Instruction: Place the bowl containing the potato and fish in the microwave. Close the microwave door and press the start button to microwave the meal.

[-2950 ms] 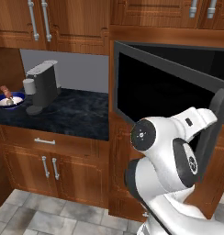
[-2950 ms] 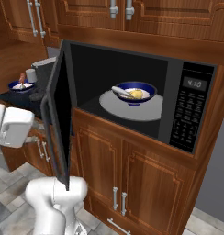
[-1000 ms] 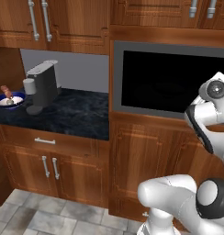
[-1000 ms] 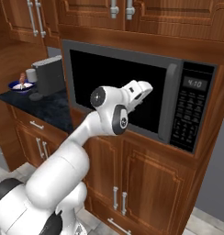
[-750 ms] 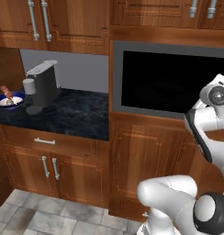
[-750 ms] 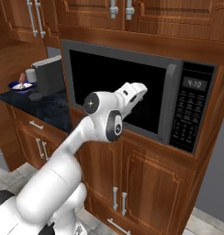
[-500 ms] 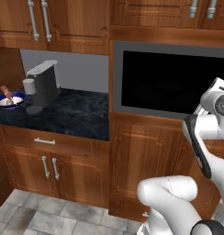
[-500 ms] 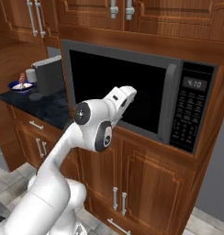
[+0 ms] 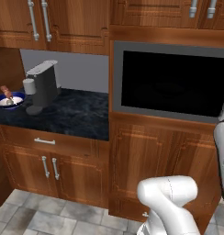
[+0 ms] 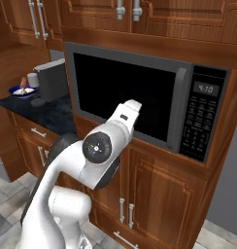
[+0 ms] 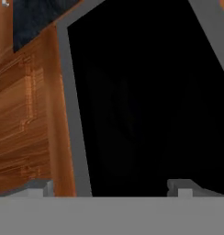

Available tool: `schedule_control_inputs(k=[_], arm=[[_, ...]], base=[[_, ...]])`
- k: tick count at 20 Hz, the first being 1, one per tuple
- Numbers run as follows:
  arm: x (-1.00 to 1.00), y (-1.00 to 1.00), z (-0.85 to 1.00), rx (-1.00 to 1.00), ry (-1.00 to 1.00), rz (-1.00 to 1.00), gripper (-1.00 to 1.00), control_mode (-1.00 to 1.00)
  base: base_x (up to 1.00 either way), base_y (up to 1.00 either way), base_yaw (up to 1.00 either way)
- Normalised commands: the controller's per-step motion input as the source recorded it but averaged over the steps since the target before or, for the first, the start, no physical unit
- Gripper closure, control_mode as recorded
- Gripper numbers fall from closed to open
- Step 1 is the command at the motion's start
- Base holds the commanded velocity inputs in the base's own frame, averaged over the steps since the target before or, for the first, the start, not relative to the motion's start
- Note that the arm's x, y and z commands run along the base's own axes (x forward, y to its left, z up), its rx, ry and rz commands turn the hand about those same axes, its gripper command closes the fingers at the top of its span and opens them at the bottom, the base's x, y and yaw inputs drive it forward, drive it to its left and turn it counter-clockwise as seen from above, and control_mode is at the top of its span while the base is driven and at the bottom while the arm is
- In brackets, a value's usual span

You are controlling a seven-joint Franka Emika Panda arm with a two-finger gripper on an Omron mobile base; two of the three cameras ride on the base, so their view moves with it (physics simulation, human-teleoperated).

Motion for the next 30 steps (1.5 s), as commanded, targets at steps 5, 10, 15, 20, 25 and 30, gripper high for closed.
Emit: schedule_control_inputs(k=[5, 10, 15, 20, 25, 30], arm=[[-0.95, -0.20, 0.00, 0.00, 0.05, 0.21, -1.00, -1.00], [-0.31, -0.15, 0.00, 0.00, 0.00, 0.01, 1.00, -1.00], [-0.04, -0.11, 0.00, 0.00, -0.01, 0.00, 1.00, -1.00], [0.00, -0.62, -0.31, -0.02, 0.00, -0.01, 1.00, -1.00], [0.13, -0.48, -0.32, 0.00, 0.00, 0.00, 1.00, -1.00], [0.41, -0.04, -0.02, 0.00, -0.08, 0.00, 1.00, -1.00]], base=[[0.00, 0.00, 0.00], [0.00, 0.00, 0.00], [0.00, 0.00, 0.00], [0.00, 0.00, 0.00], [0.00, 0.00, 0.00], [0.00, 0.00, 0.00]])
